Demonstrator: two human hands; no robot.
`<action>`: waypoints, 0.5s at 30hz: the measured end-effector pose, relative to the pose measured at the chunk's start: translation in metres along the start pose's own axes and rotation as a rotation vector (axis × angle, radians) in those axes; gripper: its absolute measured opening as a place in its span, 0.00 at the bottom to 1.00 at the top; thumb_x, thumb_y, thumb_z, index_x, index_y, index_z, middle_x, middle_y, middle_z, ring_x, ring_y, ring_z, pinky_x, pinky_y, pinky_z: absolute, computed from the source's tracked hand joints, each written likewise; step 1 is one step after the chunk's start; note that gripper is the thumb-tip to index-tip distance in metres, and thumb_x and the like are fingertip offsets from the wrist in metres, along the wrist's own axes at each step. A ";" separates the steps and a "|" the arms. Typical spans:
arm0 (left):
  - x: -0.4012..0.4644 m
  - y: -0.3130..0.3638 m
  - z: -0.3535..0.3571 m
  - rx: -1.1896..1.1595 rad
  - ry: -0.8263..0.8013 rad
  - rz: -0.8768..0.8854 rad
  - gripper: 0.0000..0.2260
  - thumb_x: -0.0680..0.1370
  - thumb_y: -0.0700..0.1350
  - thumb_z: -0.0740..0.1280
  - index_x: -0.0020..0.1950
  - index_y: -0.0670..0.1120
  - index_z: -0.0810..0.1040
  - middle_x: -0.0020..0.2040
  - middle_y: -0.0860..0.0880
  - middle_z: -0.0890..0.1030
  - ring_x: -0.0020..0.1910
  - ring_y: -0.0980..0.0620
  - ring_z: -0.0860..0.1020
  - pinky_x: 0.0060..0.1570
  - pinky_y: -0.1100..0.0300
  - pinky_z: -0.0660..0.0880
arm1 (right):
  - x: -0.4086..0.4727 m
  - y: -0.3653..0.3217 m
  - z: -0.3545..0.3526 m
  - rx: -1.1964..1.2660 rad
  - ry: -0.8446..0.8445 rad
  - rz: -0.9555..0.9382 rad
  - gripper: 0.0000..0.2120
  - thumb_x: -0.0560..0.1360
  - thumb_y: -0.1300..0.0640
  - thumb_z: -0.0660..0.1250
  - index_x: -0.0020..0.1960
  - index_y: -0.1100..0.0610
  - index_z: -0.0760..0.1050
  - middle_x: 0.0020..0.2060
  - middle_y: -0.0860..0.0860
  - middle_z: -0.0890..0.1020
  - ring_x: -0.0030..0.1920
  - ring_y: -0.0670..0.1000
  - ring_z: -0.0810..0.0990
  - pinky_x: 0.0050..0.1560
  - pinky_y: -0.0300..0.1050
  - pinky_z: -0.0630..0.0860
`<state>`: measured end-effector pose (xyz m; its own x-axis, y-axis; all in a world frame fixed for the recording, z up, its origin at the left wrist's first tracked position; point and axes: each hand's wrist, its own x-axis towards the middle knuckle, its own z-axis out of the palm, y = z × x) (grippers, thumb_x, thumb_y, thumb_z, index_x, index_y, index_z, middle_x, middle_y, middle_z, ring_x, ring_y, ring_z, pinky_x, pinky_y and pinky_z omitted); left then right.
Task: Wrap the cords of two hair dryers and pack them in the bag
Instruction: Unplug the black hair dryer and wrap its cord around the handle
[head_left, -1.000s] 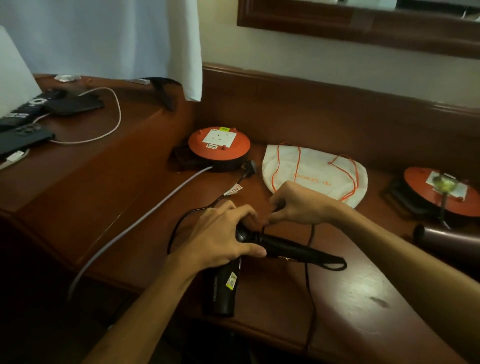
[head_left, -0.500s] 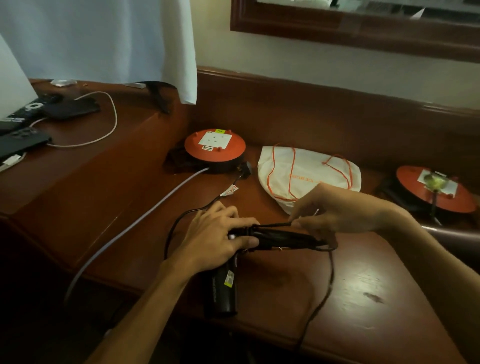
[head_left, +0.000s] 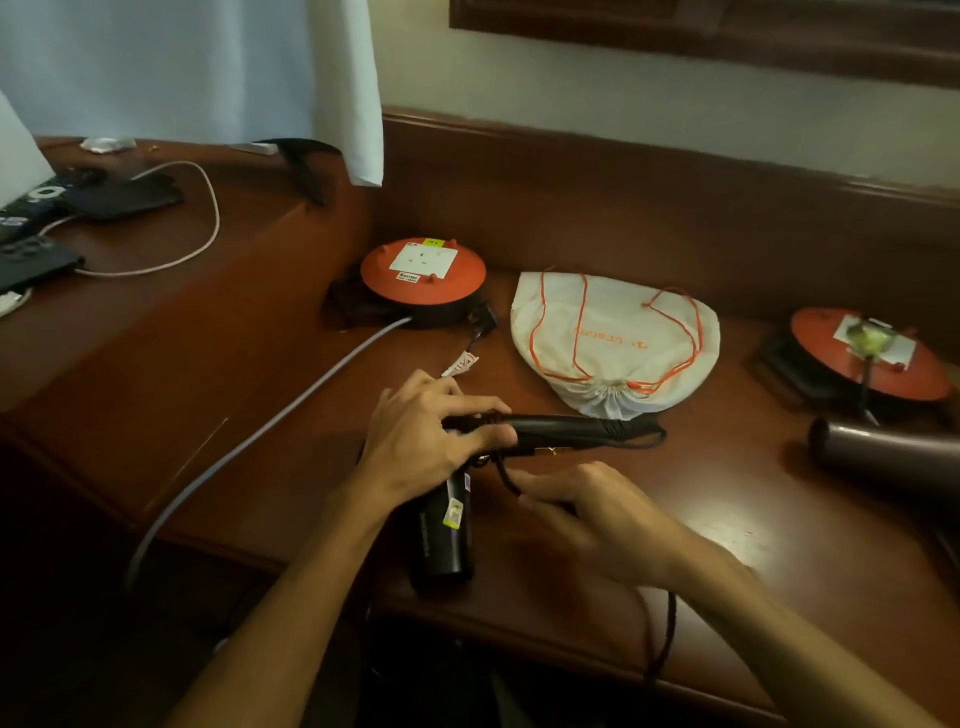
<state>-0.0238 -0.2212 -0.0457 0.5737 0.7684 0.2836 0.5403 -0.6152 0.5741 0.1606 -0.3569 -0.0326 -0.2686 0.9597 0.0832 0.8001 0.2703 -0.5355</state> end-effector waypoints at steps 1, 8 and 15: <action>-0.001 0.001 0.000 -0.001 0.004 -0.002 0.25 0.67 0.79 0.59 0.54 0.69 0.82 0.42 0.61 0.77 0.51 0.61 0.70 0.52 0.51 0.68 | -0.001 0.005 0.006 -0.023 0.041 0.017 0.15 0.82 0.51 0.63 0.68 0.45 0.77 0.41 0.45 0.85 0.38 0.47 0.80 0.41 0.54 0.78; -0.003 -0.006 -0.002 -0.220 0.068 0.014 0.19 0.67 0.72 0.69 0.51 0.65 0.85 0.40 0.58 0.80 0.50 0.59 0.73 0.52 0.46 0.74 | 0.006 0.047 0.012 0.171 0.092 0.107 0.08 0.82 0.50 0.64 0.50 0.49 0.81 0.43 0.39 0.82 0.45 0.42 0.81 0.47 0.43 0.77; -0.016 0.001 -0.010 -0.094 -0.087 0.085 0.27 0.63 0.75 0.70 0.59 0.66 0.82 0.43 0.60 0.77 0.51 0.59 0.72 0.57 0.49 0.70 | 0.062 0.066 -0.016 0.130 -0.140 0.101 0.12 0.73 0.58 0.75 0.36 0.63 0.78 0.29 0.55 0.79 0.28 0.48 0.76 0.30 0.45 0.69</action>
<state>-0.0391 -0.2322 -0.0420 0.6683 0.6938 0.2684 0.4304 -0.6549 0.6212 0.2050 -0.2783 -0.0496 -0.2698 0.9588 -0.0894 0.7535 0.1524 -0.6395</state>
